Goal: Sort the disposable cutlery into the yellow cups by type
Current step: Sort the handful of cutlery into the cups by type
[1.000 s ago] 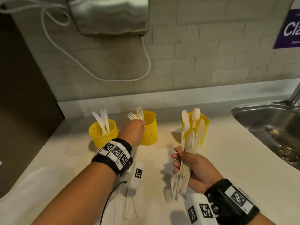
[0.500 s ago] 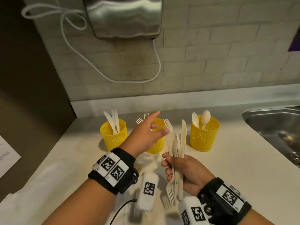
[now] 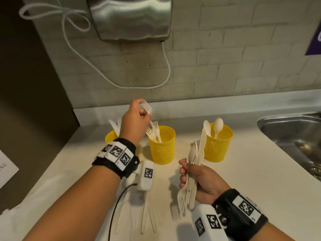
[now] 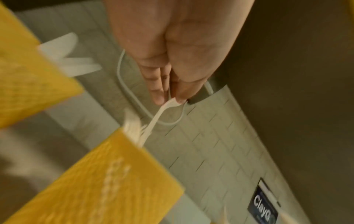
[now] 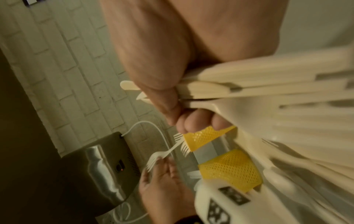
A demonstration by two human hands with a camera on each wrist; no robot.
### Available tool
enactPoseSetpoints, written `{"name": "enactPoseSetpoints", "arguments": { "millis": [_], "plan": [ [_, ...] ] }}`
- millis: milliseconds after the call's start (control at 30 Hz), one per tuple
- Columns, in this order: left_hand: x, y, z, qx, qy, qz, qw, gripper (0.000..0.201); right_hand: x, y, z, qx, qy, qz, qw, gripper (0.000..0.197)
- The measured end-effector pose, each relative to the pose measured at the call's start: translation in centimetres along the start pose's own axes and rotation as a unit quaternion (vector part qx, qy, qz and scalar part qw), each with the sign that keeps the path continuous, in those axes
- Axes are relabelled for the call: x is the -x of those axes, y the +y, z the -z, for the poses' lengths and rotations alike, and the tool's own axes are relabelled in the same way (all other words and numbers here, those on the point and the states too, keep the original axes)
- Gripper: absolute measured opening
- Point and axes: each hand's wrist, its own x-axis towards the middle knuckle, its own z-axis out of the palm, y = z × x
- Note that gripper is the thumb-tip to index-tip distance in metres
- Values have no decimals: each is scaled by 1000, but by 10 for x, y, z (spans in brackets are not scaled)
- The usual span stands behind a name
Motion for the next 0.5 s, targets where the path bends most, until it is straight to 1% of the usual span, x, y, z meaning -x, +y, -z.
{"name": "enactPoseSetpoints", "arguments": {
  "millis": [67,100,133,167,200,233,267,300,333,367,400,433,500],
  "plan": [
    [8,-11,-13,-29,-60,16,998,50,0,-2,0,-17,4,-2,1000,6],
    [12,-13,-15,-31,-76,19,996,55,0,-3,0,-28,8,-4,1000,6],
    [17,-11,-13,-33,-80,17,996,59,1,-4,0,-43,11,-9,999,7],
    [24,-11,-10,-41,-75,-8,996,61,1,-6,-2,-63,14,-15,998,8],
    [35,-9,-5,-62,-84,-47,993,63,2,-7,-4,-85,16,-21,996,9],
    [50,-10,-2,-93,-113,-106,984,64,2,-8,-6,-107,17,-24,994,11],
    [67,-10,2,-125,-166,-176,962,67,2,-9,-9,-124,16,-27,992,12],
    [85,-11,3,-146,-222,-248,931,65,1,-9,-12,-139,10,-32,990,11],
    [101,-14,3,-154,-272,-294,903,59,-1,-8,-15,-154,1,-39,987,8],
    [113,-15,3,-135,-304,-308,892,50,-2,-7,-18,-164,-9,-47,985,4],
    [120,-17,3,-114,-332,-303,886,41,-4,-6,-20,-167,-17,-54,984,1],
    [122,-19,3,-96,-337,-324,878,34,-5,-4,-21,-164,-26,-59,984,3],
    [116,-21,5,-75,-301,-389,867,26,-6,-3,-22,-171,-59,-67,981,9]
  ]
}}
